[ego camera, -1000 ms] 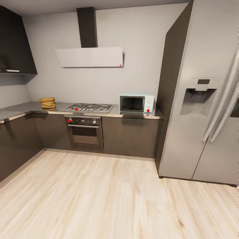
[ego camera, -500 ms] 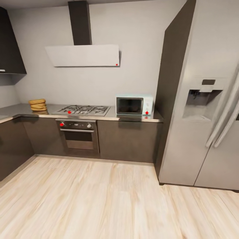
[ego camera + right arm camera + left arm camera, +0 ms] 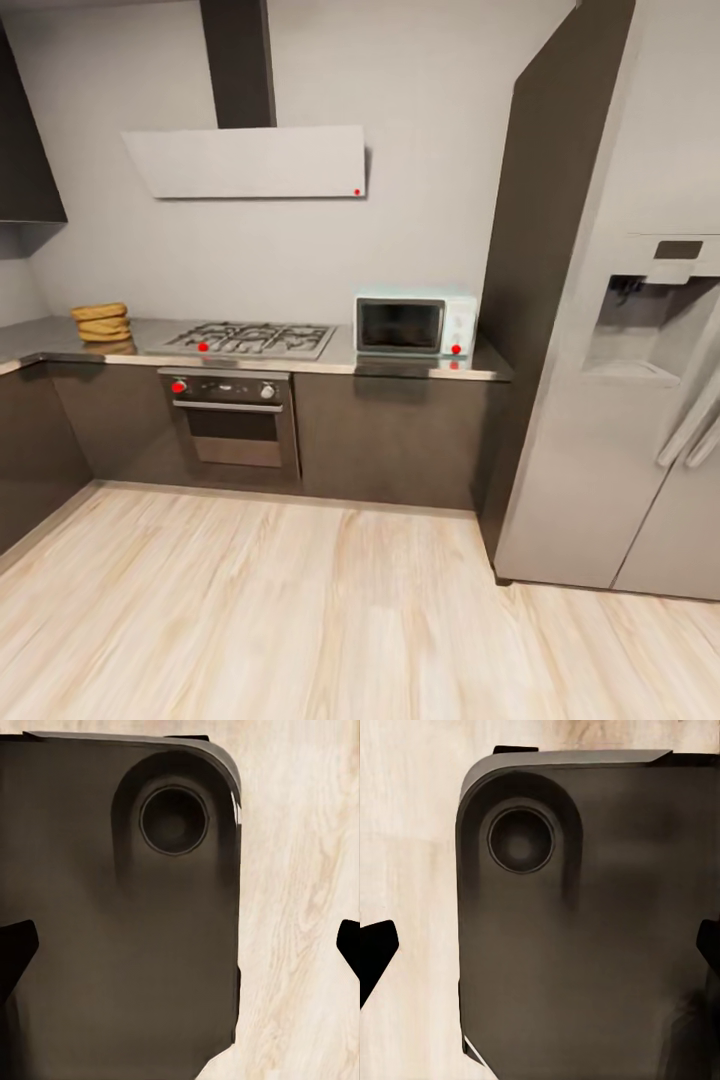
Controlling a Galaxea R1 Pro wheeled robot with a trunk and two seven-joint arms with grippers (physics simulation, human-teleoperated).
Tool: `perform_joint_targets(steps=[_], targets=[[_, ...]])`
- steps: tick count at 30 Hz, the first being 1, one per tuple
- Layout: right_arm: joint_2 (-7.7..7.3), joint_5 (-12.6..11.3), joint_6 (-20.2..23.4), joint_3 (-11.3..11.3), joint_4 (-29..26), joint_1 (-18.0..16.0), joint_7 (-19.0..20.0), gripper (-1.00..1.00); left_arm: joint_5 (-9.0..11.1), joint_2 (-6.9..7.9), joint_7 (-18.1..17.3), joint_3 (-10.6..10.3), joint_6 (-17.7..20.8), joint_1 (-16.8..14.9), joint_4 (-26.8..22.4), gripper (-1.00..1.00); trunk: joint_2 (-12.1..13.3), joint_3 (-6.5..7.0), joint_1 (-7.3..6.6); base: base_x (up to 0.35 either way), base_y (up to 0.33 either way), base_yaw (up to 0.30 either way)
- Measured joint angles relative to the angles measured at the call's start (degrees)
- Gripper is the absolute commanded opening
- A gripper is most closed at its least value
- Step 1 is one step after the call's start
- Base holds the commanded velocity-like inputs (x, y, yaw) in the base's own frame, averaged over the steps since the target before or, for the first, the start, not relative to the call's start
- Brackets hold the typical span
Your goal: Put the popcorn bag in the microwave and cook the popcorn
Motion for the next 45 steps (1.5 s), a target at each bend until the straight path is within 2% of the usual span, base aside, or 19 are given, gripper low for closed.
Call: perform_joint_targets(steps=[5,20,45], targets=[[0.08,0.00,-0.15,0.00,0.04,0.03,0.00,1.00,0.00,0.00,0.00,0.03,0.01,0.00,-0.01,1.00,0.00,0.00,0.00,0.331,0.077,-0.065],[-0.03,-0.04,-0.16,0.00,0.05,0.04,0.00,1.00,-0.01,0.09,0.00,0.11,-0.05,0.00,-0.09,1.00,0.00,0.00,0.00,0.332,0.077,-0.219],[-0.10,0.00,0.00,0.00,0.03,0.03,0.00,1.00,0.16,0.09,0.00,0.11,0.03,0.00,-0.09,1.00,0.00,0.00,0.00,0.332,0.021,-0.005]])
